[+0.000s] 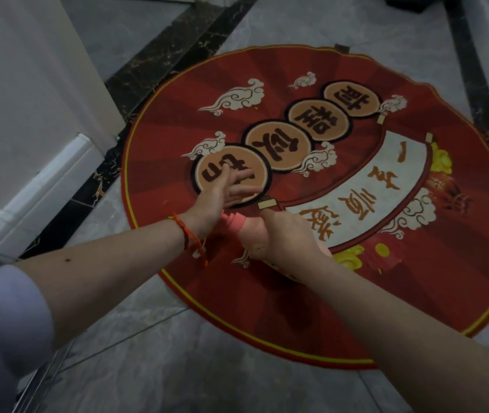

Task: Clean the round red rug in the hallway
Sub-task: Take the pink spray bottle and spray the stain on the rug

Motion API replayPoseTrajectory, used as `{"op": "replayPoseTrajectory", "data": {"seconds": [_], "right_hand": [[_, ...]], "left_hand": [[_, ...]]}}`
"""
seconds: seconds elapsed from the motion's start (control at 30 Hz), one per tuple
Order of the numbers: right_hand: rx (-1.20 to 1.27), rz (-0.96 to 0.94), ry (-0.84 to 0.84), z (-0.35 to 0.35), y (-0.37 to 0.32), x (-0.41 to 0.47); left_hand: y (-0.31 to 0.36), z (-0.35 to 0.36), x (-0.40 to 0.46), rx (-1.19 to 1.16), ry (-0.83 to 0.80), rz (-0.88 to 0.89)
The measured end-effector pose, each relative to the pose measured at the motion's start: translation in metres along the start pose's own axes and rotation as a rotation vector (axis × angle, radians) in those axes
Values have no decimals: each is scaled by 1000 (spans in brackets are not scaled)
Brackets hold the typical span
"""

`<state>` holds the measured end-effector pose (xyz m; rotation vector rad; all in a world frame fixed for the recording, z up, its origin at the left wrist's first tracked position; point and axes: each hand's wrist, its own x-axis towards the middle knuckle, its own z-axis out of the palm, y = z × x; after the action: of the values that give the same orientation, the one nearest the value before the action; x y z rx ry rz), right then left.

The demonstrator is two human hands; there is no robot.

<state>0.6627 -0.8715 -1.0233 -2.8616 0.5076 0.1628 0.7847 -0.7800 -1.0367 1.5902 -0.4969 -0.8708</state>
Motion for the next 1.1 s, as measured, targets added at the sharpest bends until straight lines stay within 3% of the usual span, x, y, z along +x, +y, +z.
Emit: {"op": "replayPoseTrajectory", "data": {"seconds": [0.7,1.1], "right_hand": [[-32,50,-49,-6,13,-5],[-51,25,14,0,11,-2]], "left_hand": [[2,3,3,7,16,0],[2,1,2,28,5,23]]}}
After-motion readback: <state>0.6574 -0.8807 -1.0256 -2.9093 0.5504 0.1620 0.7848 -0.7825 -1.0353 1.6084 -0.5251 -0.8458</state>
